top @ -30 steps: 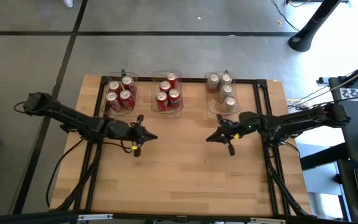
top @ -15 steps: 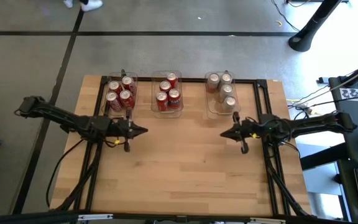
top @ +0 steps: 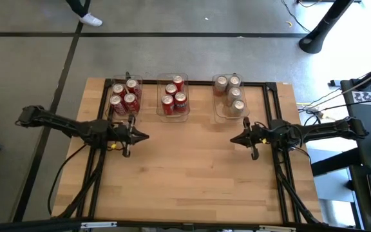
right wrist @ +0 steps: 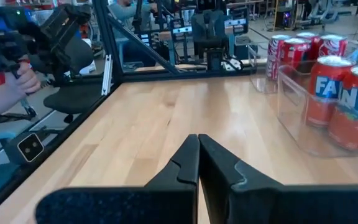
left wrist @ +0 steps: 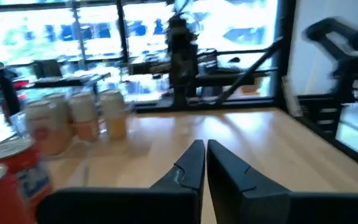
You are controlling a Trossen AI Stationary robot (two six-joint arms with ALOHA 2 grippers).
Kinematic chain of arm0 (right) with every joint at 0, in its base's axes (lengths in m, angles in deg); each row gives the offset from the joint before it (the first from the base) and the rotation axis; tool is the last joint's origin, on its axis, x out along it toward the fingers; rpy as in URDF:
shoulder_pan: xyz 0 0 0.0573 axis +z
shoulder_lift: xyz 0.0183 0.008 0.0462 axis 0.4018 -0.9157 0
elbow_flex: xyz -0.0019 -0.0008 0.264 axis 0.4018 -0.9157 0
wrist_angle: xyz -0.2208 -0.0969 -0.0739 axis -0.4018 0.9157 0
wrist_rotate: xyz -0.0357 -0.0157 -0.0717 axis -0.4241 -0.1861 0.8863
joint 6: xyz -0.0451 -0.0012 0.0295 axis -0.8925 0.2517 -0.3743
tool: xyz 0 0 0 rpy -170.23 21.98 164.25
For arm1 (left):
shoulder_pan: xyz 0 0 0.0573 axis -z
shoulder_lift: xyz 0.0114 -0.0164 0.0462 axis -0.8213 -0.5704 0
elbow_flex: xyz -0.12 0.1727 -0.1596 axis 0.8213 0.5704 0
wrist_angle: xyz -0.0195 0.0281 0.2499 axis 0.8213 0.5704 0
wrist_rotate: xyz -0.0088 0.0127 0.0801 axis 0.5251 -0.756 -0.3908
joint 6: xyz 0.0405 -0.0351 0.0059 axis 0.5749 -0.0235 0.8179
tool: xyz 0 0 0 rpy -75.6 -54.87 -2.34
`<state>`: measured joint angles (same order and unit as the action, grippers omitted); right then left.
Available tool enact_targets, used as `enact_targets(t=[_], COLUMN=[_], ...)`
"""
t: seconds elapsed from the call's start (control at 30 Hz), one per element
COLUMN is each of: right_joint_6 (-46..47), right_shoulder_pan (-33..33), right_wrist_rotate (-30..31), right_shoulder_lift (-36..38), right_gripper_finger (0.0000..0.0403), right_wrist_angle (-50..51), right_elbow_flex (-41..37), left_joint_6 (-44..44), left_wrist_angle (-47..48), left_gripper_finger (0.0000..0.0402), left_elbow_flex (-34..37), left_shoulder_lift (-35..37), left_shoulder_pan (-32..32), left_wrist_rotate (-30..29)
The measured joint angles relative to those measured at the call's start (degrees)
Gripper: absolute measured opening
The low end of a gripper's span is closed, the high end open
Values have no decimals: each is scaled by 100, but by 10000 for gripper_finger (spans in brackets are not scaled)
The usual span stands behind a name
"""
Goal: Sort soda cans
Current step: Return to Home Position
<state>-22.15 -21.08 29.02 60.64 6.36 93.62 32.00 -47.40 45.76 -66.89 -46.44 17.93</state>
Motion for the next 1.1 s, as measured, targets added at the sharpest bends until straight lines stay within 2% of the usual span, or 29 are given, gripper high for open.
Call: enact_targets(t=[0.1,0.33,0.73,0.87,1.1], right_joint_6=[63,299,298,391,360], right_shoulder_pan=[-2,-2,-1,0,0], right_wrist_rotate=[90,806,799,1024,1083], right_shoulder_lift=[251,992,2325,2854,2878], right_gripper_finger=[10,10,10,10,10], right_wrist_angle=[15,222,1010,1606,1629], right_elbow_flex=[-172,-572,-582,-586,-583], left_joint_6=[-174,-353,-573,-521,-459], left_wrist_angle=[337,967,2498,2576,2860], left_gripper_finger=[10,10,11,11,11], left_elbow_flex=[46,46,48,48,48], left_shoulder_lift=[354,1156,2933,2946,2942], left_shoulder_pan=[-284,-751,-804,-797,-867], left_wrist_rotate=[385,475,478,456,203])
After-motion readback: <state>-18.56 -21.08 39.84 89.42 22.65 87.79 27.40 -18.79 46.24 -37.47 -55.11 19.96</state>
